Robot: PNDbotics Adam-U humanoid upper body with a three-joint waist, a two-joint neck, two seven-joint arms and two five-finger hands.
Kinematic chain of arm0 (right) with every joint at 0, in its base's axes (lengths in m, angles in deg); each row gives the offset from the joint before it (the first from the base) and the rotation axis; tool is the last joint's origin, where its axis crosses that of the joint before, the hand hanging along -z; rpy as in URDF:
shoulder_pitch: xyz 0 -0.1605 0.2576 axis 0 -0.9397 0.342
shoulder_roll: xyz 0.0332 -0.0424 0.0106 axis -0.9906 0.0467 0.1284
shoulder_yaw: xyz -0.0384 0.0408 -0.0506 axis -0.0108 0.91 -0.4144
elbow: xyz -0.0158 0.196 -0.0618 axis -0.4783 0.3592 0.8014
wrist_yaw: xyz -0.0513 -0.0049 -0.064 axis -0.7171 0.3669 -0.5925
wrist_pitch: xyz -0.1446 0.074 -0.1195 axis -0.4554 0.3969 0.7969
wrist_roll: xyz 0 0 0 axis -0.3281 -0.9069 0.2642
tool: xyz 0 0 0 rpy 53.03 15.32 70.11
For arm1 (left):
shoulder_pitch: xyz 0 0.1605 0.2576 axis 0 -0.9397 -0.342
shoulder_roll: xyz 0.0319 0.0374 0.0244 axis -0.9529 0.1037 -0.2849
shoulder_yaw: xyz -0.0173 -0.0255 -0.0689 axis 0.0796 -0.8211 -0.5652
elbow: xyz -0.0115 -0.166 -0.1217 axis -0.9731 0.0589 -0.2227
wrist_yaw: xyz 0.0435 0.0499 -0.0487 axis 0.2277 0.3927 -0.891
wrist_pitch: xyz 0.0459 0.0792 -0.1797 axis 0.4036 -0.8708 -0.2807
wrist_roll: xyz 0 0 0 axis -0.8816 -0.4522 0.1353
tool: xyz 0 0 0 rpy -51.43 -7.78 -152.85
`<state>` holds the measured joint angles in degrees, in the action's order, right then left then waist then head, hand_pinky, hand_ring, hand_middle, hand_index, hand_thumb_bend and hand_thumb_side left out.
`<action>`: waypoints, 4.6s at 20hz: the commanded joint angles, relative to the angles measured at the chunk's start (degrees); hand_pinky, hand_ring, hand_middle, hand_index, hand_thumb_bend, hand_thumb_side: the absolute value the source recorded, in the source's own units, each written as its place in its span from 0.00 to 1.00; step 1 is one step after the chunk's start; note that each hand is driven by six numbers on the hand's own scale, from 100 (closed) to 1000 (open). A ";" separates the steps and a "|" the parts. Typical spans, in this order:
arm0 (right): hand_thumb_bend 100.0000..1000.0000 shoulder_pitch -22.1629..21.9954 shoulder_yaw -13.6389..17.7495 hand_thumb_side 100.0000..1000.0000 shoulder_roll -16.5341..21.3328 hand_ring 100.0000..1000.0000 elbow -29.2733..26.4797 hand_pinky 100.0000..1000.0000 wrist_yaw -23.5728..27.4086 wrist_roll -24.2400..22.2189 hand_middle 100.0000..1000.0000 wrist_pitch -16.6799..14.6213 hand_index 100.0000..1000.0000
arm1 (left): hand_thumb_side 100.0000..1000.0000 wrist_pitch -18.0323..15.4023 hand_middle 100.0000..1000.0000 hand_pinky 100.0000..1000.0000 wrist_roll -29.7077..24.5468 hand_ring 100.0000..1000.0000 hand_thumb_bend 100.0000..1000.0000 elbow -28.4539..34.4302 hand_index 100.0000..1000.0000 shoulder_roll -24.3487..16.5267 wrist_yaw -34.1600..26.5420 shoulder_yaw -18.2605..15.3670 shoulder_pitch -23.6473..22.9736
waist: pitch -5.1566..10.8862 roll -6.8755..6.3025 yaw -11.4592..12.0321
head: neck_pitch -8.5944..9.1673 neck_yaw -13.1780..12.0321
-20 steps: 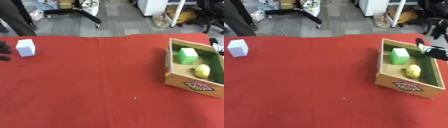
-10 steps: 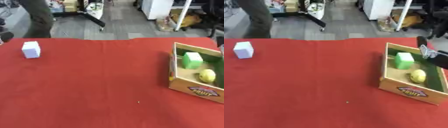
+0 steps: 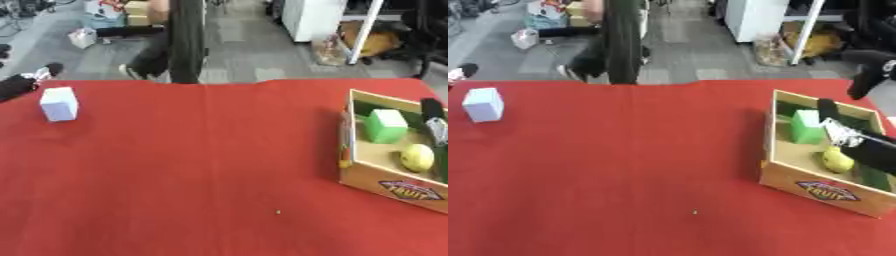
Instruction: Pick up the objects with one hand, pass them to the other hand, and then place them into the box on the other side of the table.
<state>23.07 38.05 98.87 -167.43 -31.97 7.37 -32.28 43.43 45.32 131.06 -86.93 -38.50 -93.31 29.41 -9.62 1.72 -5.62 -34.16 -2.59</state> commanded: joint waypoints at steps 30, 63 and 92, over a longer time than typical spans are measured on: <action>0.06 0.20 -1.63 0.12 -5.39 0.33 -1.21 0.66 0.65 -3.58 0.32 -1.69 0.73 | 0.23 3.31 0.55 0.64 19.11 0.63 0.23 -10.55 0.69 -1.91 -10.63 -3.70 3.02 | -5.38 1.77 -4.93 | 4.08 -4.15; 0.23 6.75 -9.80 0.16 -1.85 0.38 -1.21 0.66 -1.32 -8.75 0.30 -10.28 0.82 | 0.25 -8.29 0.46 0.63 -33.07 0.56 0.08 33.21 0.62 -12.98 -38.00 19.35 -7.65 | -0.75 0.05 -0.56 | 1.51 0.87; 0.41 18.03 -20.74 0.30 -8.11 0.33 -1.21 0.56 -10.58 -27.13 0.18 -11.82 0.90 | 0.33 0.46 0.47 0.63 -55.49 0.57 0.13 40.82 0.62 -5.58 -46.51 35.46 -0.68 | 0.28 -0.49 0.62 | -0.20 3.03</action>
<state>40.18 17.09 90.42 -167.44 -41.45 -19.65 -44.16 43.75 -9.66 170.72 -92.05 -84.39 -57.87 27.43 -11.52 2.21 -4.94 -34.20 0.17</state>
